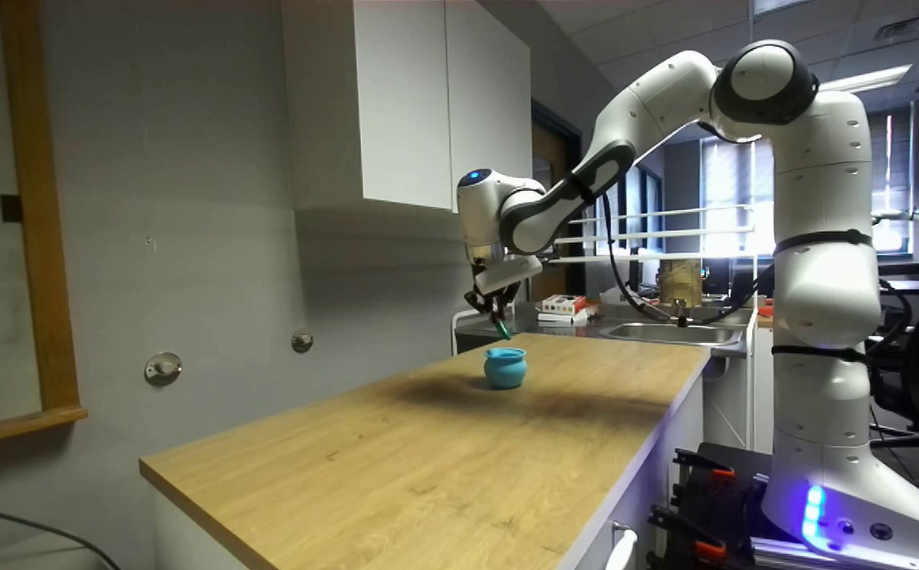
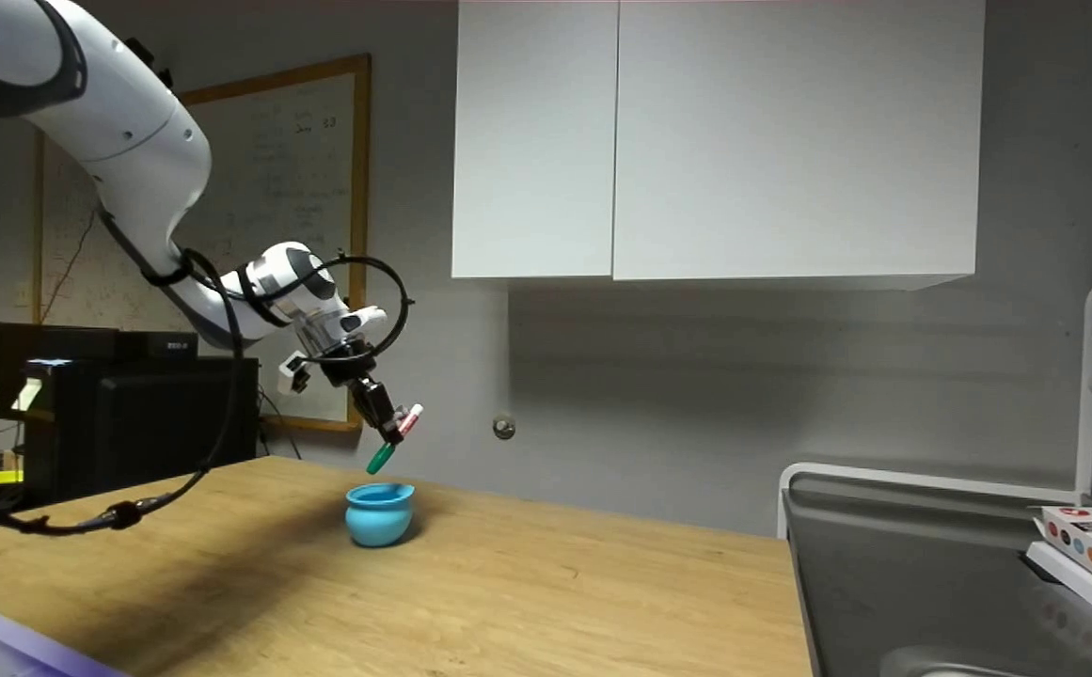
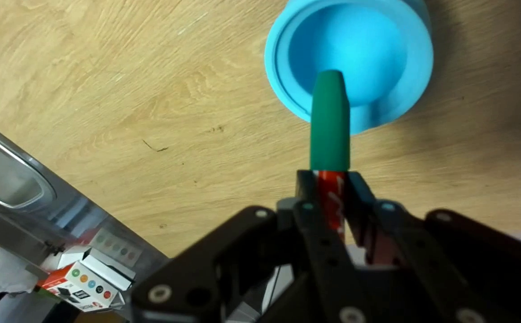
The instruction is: Put the marker in the bowl
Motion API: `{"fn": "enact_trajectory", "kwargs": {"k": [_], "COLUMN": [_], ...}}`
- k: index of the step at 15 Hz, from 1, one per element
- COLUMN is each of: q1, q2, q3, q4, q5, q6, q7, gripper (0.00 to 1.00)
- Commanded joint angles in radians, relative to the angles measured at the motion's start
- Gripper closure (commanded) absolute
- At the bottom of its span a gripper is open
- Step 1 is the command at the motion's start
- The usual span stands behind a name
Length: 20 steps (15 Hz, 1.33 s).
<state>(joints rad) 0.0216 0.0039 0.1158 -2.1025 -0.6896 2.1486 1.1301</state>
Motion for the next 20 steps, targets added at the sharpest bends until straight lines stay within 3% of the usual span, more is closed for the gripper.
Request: {"fn": "enact_trajectory", "kwargs": {"k": [1, 10, 11, 13, 19, 20], "q1": [0.015, 0.048, 0.054, 0.063, 0.079, 0.080], "q2": [0.073, 0.192, 0.195, 0.197, 0.180, 0.177], "q3": [-0.028, -0.067, -0.070, -0.075, -0.078, -0.078], "q4": [0.058, 0.097, 0.100, 0.103, 0.091, 0.088], "q5": [-0.026, -0.026, -0.025, -0.025, -0.026, -0.025], "q6": [0.002, 0.009, 0.003, 0.001, 0.005, 0.007], "q7": [0.047, 0.077, 0.075, 0.076, 0.091, 0.093], "gripper": [0.89, 0.89, 0.55, 0.49, 0.04, 0.00]}}
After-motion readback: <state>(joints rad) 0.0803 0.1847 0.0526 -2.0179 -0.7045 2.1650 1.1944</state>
